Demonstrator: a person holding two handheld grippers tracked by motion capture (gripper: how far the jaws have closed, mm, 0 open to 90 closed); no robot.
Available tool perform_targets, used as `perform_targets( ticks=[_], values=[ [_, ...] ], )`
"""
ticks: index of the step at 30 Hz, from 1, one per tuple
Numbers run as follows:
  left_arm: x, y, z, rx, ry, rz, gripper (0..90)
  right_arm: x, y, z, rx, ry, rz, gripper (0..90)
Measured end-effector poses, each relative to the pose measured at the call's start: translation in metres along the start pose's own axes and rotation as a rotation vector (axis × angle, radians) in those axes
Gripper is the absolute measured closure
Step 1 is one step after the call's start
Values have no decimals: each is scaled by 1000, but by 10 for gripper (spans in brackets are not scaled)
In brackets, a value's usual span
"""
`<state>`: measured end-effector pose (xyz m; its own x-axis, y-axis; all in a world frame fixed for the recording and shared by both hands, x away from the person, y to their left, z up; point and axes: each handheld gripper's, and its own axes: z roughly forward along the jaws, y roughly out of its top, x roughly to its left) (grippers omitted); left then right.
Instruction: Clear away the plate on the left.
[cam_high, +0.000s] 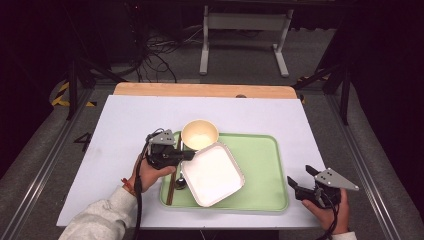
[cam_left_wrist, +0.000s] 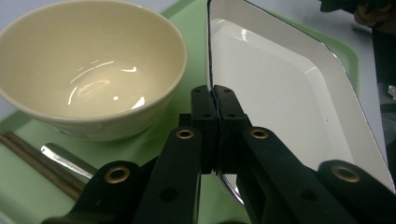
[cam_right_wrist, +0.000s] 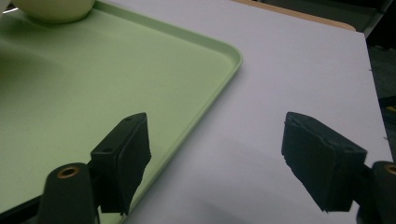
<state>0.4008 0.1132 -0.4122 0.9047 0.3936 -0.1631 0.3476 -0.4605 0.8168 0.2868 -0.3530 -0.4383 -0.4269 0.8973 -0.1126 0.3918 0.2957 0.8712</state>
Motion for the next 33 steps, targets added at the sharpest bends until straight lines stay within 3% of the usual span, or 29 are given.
perform_targets(
  ticks=[3, 5, 10, 21, 25, 28, 30, 33],
  values=[
    [-4, -1, 7, 28, 7, 20, 887, 0, 0, 0, 0, 0, -1, 240],
    [-4, -2, 9, 30, -5, 14, 887, 0, 0, 0, -1, 1, -2, 240],
    [-4, -4, 18, 56, 9, 15, 885, 0, 0, 0, 1, 1, -1, 240],
    [5, -11, 27, 75, 38, 8, 862, 0, -1, 1, 7, 7, -3, 238],
    [6, -11, 25, 58, 62, 4, 797, 1, 0, 1, 9, 10, -3, 238],
    [4, -11, 23, 60, 65, 19, 855, 1, 0, 2, 9, 11, -5, 238],
    [0, -11, 19, 50, 41, 38, 900, 1, 0, 2, 9, 11, -5, 238],
    [-16, -8, 12, 62, 9, 104, 900, 1, 0, 1, 5, 8, -7, 239]
  ],
)
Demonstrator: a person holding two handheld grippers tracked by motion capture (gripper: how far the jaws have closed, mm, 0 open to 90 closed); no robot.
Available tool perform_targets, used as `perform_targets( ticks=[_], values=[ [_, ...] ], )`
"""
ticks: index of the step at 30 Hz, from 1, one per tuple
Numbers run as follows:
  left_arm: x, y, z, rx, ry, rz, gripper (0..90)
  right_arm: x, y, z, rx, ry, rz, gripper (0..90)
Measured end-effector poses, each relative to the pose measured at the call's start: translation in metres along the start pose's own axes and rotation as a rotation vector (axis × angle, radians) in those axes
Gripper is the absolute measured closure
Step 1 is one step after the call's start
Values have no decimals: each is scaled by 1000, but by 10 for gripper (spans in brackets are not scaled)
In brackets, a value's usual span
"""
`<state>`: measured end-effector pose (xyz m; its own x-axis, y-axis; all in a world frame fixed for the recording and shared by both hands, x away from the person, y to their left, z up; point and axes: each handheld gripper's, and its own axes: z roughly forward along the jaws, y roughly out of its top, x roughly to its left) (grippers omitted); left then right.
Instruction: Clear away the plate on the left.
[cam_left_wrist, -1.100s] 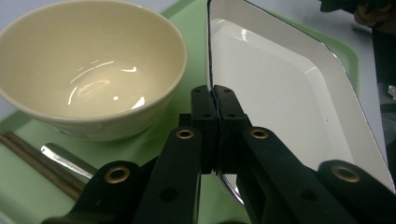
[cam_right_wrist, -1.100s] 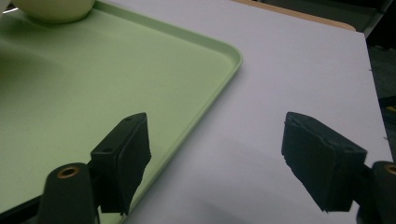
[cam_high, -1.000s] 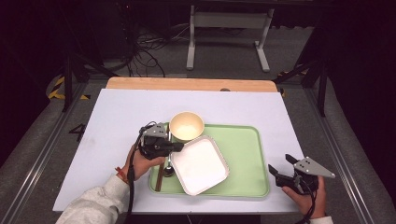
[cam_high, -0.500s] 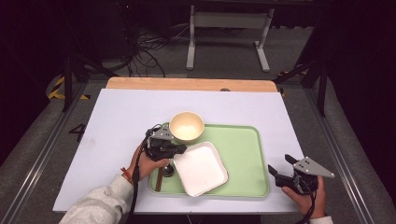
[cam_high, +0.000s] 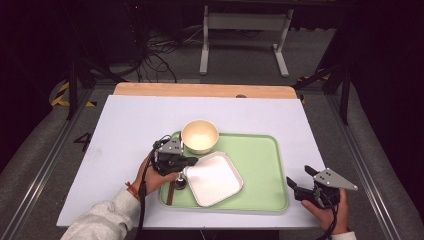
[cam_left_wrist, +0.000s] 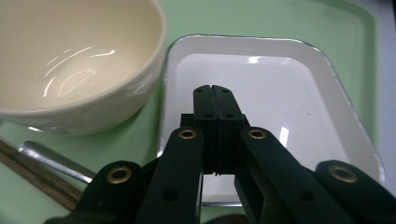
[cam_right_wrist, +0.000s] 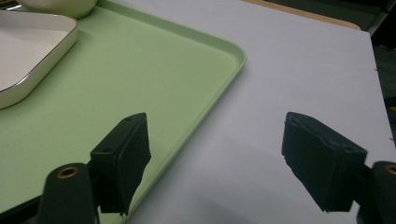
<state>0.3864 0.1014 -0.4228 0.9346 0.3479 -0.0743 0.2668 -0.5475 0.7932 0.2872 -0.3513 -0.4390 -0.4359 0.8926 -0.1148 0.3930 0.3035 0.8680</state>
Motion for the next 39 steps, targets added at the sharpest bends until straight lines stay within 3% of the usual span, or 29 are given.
perform_targets(
  ticks=[3, 4, 7, 10, 11, 16, 26, 33, 39],
  values=[
    [-16, 0, 1, 28, -50, 50, 900, 0, 0, 0, 0, -2, -1, 239],
    [-16, 0, 1, 28, -50, 50, 900, 0, 0, 0, 0, -2, -1, 239],
    [-30, -5, 9, 63, -113, 68, 900, 1, 1, 1, 3, 2, -4, 239],
    [-42, -9, 16, 116, -142, 96, 900, 1, 1, 1, 4, 2, -5, 239],
    [-47, -14, 20, 143, -170, 100, 900, 2, 1, 1, 5, 4, -8, 239],
    [-53, -21, 27, 196, -179, 107, 900, 2, 1, 1, 6, 4, -9, 239],
    [-49, -32, 12, 208, -204, 74, 900, 3, 1, 1, 10, 4, -20, 239],
    [-46, -42, -3, 224, -194, 72, 900, 4, 1, 2, 12, 2, -23, 239],
    [-42, -49, -10, 209, -190, 54, 900, 4, 1, 2, 13, 2, -23, 239]
  ],
)
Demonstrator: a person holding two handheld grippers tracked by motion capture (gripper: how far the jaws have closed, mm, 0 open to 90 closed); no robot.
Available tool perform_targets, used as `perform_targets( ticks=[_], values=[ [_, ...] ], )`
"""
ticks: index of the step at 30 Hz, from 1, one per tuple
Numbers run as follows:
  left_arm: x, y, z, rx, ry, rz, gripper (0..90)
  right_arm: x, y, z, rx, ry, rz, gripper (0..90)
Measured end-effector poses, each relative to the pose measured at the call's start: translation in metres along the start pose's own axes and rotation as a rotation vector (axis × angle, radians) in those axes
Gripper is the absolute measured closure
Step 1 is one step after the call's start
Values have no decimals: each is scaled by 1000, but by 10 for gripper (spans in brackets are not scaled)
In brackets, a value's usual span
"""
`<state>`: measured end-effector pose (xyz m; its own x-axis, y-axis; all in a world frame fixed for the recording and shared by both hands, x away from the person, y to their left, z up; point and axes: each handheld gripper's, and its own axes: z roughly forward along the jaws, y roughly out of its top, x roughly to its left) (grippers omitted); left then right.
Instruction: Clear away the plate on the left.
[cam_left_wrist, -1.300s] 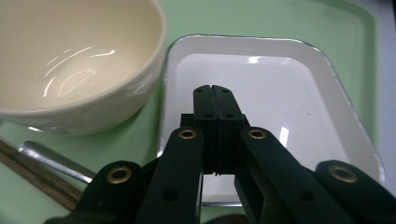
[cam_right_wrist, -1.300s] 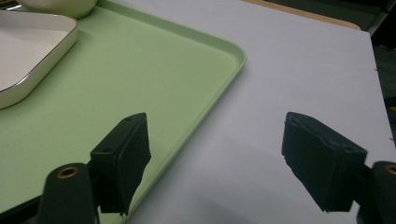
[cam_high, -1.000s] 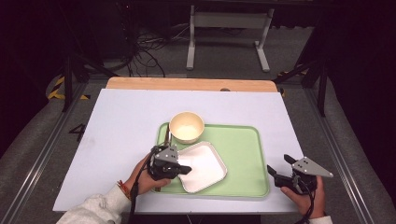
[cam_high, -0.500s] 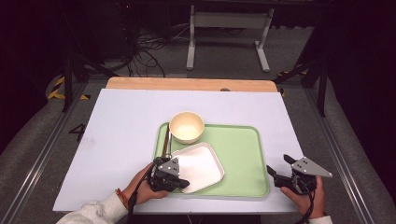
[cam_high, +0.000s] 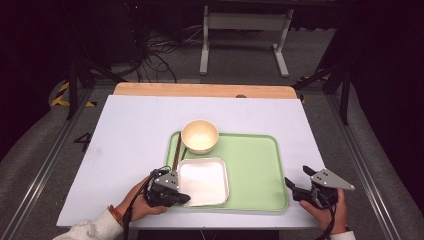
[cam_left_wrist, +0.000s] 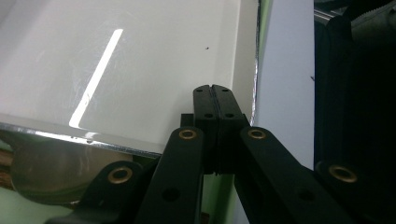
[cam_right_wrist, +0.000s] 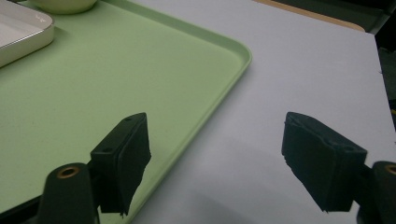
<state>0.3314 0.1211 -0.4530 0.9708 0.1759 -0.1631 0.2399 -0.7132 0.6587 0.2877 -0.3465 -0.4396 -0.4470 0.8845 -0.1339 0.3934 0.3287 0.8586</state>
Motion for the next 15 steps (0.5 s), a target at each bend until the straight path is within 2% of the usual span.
perform_targets(
  ticks=[4, 10, 12, 15],
  values=[
    [2, -5, -3, -13, -1, -20, 900, 0, 0, 1, 3, 3, -2, 239],
    [3, -6, -5, -9, 6, -4, 900, 1, 0, 1, 3, 1, -5, 239],
    [2, -6, -4, -16, 5, -12, 900, 1, 0, 0, 1, 0, -7, 239],
    [1, -5, -4, -18, 7, 5, 900, 1, 0, 0, -1, -1, -8, 239]
  ],
)
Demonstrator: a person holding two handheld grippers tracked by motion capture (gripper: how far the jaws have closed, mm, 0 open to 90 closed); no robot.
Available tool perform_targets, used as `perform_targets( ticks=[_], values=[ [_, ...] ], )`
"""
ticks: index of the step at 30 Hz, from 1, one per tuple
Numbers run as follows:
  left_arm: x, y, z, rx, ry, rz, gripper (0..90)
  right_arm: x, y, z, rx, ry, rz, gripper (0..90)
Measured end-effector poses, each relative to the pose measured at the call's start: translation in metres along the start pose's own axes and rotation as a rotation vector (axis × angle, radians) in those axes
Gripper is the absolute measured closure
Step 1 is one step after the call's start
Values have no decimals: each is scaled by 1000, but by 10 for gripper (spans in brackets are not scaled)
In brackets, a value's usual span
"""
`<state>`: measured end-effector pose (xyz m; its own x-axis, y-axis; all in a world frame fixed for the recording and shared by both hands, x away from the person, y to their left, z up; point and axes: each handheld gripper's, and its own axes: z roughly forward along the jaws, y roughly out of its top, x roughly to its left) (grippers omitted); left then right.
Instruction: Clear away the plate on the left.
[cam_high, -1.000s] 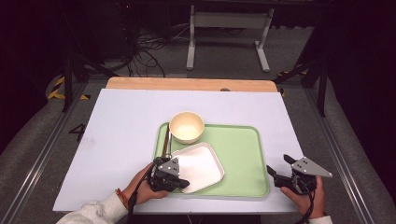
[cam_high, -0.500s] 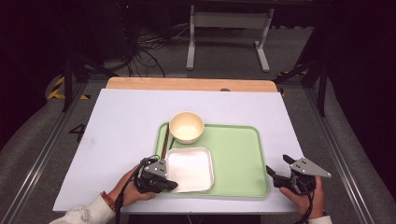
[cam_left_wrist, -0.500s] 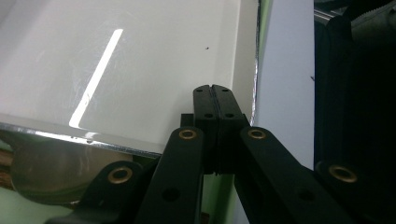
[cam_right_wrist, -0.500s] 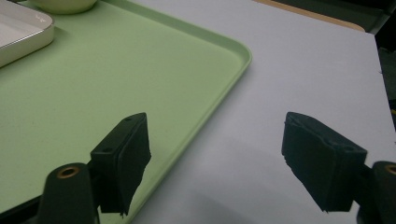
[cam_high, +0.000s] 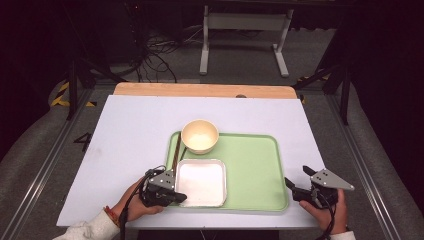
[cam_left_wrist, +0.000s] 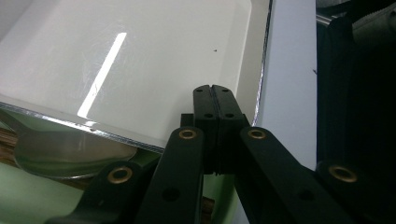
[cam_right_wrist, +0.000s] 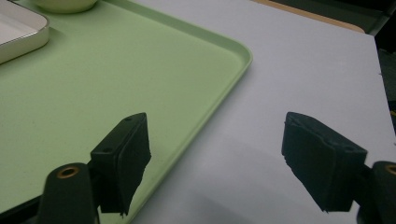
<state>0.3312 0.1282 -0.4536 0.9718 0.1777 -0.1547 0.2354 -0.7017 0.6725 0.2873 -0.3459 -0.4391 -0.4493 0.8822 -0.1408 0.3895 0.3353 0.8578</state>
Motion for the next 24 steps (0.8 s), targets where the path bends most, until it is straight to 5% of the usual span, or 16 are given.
perform_targets(
  ticks=[24],
  values=[
    [1, 0, -15, -65, 48, -6, 900, 4, 2, 0, 3, 5, -27, 239]
  ],
)
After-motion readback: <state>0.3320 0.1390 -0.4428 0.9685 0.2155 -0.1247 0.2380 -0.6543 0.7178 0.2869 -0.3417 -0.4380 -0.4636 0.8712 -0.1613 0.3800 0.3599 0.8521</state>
